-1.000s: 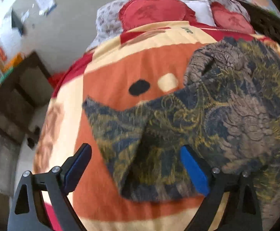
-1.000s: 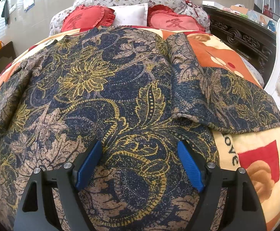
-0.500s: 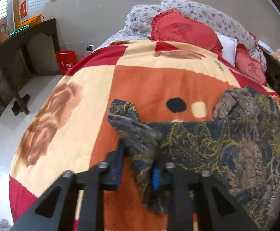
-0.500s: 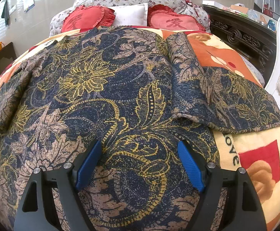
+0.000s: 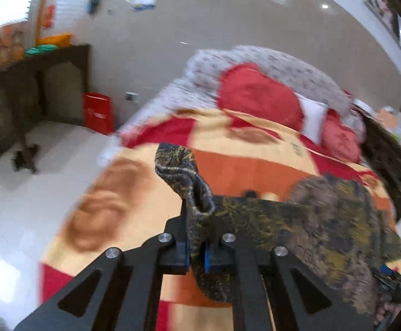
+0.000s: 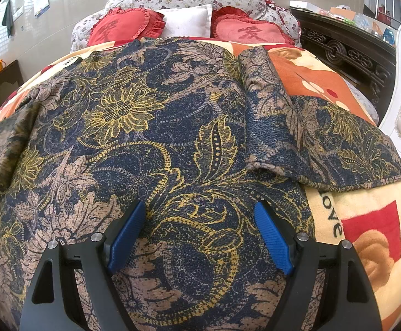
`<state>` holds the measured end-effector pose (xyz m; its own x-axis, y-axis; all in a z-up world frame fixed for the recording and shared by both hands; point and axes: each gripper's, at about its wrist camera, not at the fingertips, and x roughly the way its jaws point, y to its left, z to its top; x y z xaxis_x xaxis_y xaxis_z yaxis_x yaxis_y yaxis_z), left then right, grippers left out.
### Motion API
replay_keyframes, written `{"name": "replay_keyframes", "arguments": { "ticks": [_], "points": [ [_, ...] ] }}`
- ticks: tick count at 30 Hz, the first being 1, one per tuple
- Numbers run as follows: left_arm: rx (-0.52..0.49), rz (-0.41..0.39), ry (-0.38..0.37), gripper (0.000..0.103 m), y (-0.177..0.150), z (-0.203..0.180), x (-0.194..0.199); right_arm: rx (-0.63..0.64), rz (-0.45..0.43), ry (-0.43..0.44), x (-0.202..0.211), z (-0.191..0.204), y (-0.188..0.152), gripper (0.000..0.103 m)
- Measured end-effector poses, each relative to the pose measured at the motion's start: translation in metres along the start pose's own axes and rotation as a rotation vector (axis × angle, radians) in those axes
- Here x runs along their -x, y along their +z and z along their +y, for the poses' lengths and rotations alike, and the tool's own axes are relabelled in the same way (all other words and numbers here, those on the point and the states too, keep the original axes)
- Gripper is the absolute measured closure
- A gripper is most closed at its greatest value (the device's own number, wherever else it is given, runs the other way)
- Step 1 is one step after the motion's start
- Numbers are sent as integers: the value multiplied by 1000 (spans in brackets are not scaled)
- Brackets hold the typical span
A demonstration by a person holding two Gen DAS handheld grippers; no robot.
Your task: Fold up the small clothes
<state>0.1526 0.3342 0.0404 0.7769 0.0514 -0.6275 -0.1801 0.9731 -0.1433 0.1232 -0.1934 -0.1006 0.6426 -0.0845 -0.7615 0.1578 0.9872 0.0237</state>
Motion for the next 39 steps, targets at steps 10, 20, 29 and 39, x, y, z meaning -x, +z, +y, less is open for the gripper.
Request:
{"name": "replay_keyframes", "arguments": {
  "ticks": [10,20,29,39],
  "points": [
    [116,-86,301,96,48,90,41,2,-2,-5,0,1,0,15],
    [-63,-72,-240,97,32,-133,1,-1,-2,-3,1,1,0,15],
    [-185,177,-626,97,-72,-383,-64,-145,5,-38,12,-27,-5,15],
    [-291,329,-665,51,-147,-399,-72,-213,-94,-82,58,-80,2,20]
  ]
}}
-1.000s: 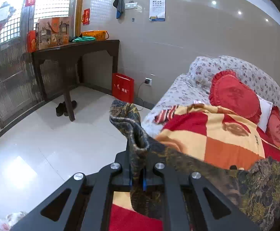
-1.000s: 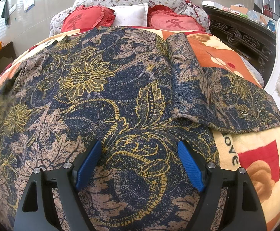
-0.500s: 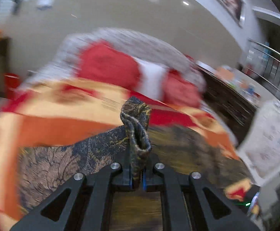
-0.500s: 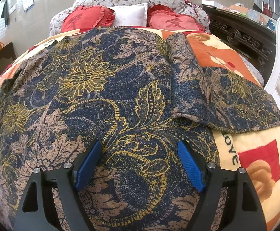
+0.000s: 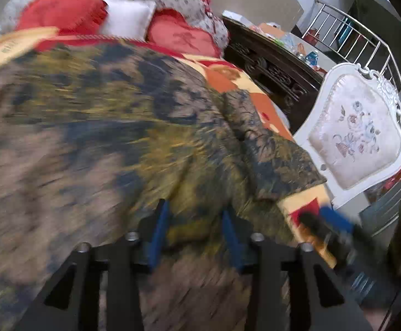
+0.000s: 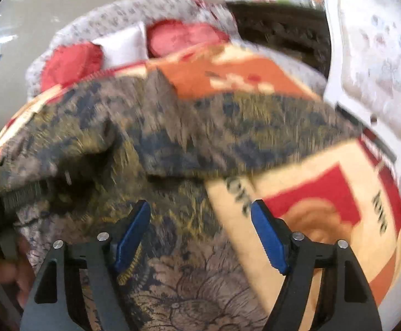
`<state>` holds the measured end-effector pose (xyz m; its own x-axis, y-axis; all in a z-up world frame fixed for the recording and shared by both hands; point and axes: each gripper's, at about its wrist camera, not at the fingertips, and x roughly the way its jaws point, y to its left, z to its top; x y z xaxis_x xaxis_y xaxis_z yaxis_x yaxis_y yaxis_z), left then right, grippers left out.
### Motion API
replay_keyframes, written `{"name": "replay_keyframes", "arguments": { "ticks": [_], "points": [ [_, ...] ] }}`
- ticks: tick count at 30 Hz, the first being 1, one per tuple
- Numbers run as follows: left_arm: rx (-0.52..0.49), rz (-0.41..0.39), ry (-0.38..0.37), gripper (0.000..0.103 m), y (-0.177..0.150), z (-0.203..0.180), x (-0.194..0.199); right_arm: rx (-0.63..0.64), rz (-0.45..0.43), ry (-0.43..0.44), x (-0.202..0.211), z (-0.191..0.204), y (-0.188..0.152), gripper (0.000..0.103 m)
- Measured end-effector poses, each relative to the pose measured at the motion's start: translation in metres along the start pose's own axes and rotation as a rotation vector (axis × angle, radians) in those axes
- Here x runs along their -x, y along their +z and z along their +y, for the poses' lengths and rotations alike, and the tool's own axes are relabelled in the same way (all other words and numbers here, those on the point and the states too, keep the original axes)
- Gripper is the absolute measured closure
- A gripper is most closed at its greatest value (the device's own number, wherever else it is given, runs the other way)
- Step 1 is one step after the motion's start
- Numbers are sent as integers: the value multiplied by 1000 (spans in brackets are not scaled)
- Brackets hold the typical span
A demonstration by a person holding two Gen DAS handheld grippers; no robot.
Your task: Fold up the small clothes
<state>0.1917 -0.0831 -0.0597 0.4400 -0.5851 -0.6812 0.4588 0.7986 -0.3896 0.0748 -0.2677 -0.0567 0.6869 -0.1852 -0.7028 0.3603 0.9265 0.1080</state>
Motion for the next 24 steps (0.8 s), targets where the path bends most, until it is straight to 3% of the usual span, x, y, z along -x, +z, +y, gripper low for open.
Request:
{"name": "replay_keyframes", "arguments": {
  "ticks": [3,7,10,17,20,22,24],
  "points": [
    [-18,-54,149,40,-26,23,45,81,-46,241,-1,15,15,20],
    [17,-49,264,40,-53,50,63,109,33,486,-33,33,31,26],
    [54,-71,272,40,-72,62,70,40,138,462,-71,27,30,36],
    [-2,-43,389,32,-70,50,55,-71,241,671,-110,8,39,38],
    [2,-42,388,31,-68,49,52,-126,257,705,-113,-2,42,66],
    [5,-43,388,31,-68,50,52,-123,265,695,-114,-4,41,91],
    [3,-42,392,31,-68,50,52,-120,242,631,-113,-10,42,92]
  ]
}}
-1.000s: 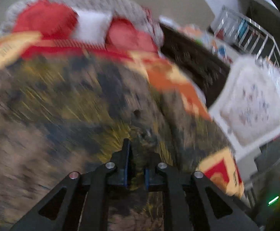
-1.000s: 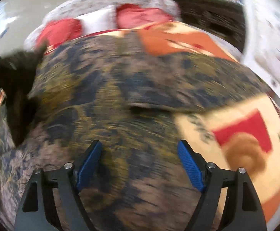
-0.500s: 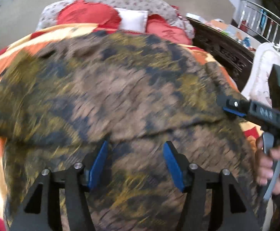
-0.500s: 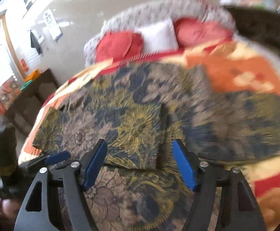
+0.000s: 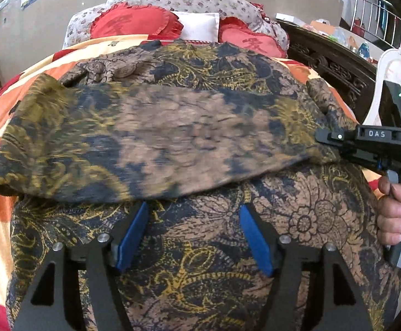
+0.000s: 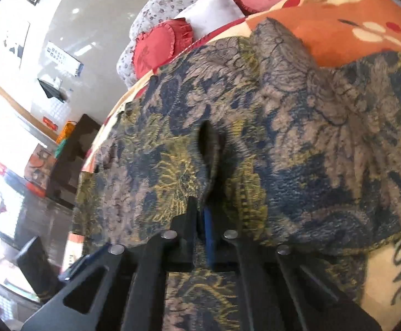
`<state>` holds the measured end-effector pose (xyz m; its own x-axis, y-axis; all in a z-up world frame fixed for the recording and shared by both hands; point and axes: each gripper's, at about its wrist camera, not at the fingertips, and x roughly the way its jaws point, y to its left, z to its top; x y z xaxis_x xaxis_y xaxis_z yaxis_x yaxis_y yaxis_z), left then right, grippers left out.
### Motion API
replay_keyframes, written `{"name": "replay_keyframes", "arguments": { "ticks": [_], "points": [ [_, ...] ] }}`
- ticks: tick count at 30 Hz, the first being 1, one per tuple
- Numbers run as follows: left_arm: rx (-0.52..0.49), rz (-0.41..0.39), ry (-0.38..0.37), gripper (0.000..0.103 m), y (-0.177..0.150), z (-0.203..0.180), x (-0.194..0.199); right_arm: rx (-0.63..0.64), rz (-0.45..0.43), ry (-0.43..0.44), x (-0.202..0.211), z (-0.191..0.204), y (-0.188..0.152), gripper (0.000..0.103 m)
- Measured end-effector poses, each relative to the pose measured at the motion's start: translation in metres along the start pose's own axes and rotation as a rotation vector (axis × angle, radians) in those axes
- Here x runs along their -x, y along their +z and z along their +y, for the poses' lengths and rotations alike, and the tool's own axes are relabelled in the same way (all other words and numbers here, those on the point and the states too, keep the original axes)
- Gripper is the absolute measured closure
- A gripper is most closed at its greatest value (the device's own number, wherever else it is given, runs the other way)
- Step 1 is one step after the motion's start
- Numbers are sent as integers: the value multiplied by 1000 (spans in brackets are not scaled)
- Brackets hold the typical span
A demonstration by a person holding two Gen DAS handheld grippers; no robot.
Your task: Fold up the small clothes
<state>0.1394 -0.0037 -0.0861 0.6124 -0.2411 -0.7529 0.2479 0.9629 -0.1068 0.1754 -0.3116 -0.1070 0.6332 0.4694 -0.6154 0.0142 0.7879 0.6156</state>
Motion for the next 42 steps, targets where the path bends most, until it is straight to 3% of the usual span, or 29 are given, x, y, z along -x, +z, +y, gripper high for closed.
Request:
{"name": "replay_keyframes", "arguments": {
  "ticks": [8,11,19,24,26,28,30,32,36,39,42],
  "points": [
    [-3,0,4,31,-2,4,1,-59,-62,-170,44,-33,11,93],
    [-5,-1,6,30,-2,3,1,-69,-36,-205,50,-46,14,93],
    [10,-21,-2,30,1,10,10,31,-11,-295,43,-18,15,92],
    [116,-148,48,27,41,51,32,248,-168,-398,82,35,11,80],
    [138,-148,103,27,64,66,21,303,-220,-412,88,51,11,79],
    [171,-100,166,35,83,84,-3,326,-226,-377,78,63,14,79],
    [220,-36,230,61,92,101,-29,342,-196,-399,51,71,18,79],
    [257,2,243,61,88,113,-46,333,-187,-437,23,69,24,79],
    [243,-48,245,60,78,113,-49,270,-125,-489,-24,45,22,79],
    [259,-40,230,59,76,117,-51,273,-130,-485,-25,41,21,79],
    [220,-27,270,58,78,110,-52,250,-123,-457,-25,34,24,78]
  ]
}}
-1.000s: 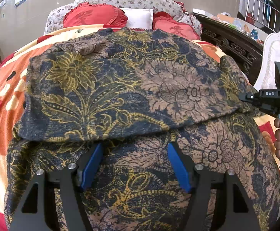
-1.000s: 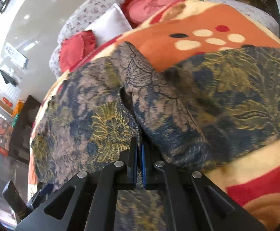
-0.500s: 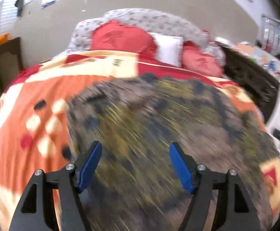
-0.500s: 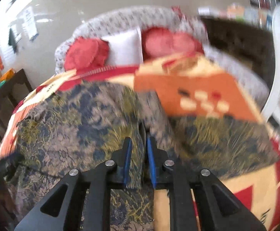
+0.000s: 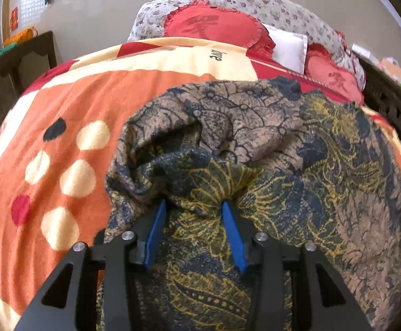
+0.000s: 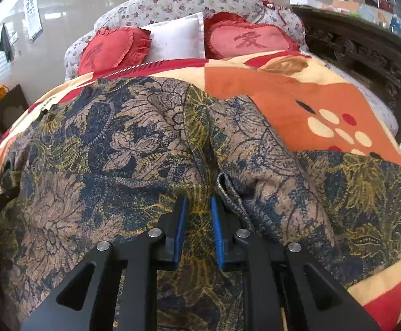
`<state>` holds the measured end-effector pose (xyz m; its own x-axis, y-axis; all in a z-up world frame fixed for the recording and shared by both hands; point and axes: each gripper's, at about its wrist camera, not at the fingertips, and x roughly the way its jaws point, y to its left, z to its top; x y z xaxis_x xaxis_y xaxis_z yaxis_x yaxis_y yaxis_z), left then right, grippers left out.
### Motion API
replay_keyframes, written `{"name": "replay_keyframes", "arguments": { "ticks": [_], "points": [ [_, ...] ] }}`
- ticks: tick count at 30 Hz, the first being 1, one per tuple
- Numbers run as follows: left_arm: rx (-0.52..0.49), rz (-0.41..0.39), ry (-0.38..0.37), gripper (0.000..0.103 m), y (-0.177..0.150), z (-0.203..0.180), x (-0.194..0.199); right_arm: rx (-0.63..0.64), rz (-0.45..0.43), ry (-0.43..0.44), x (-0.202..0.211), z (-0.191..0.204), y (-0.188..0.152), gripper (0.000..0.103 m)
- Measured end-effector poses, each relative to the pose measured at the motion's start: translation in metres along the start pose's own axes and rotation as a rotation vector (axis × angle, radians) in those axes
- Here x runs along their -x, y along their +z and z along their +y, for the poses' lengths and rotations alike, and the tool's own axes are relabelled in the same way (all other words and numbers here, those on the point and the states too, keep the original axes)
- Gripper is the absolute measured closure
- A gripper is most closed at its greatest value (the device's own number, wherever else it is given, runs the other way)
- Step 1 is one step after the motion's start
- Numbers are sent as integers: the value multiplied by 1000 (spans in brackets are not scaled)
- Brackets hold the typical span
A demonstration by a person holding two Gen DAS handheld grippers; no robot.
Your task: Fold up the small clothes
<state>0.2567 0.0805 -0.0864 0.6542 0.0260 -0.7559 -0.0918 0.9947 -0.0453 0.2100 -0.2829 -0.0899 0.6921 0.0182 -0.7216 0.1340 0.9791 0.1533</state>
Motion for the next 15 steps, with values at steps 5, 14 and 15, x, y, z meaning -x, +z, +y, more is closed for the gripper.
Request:
{"name": "replay_keyframes", "arguments": {
  "ticks": [5,14,15],
  "points": [
    [39,-4,-29,58,5,7,34,37,46,-32,18,10,14,78],
    [-36,21,-66,44,-66,-20,56,216,117,-20,36,61,-40,71],
    [-47,8,-66,39,-67,-21,59,194,102,-9,43,57,-37,71]
  ]
}}
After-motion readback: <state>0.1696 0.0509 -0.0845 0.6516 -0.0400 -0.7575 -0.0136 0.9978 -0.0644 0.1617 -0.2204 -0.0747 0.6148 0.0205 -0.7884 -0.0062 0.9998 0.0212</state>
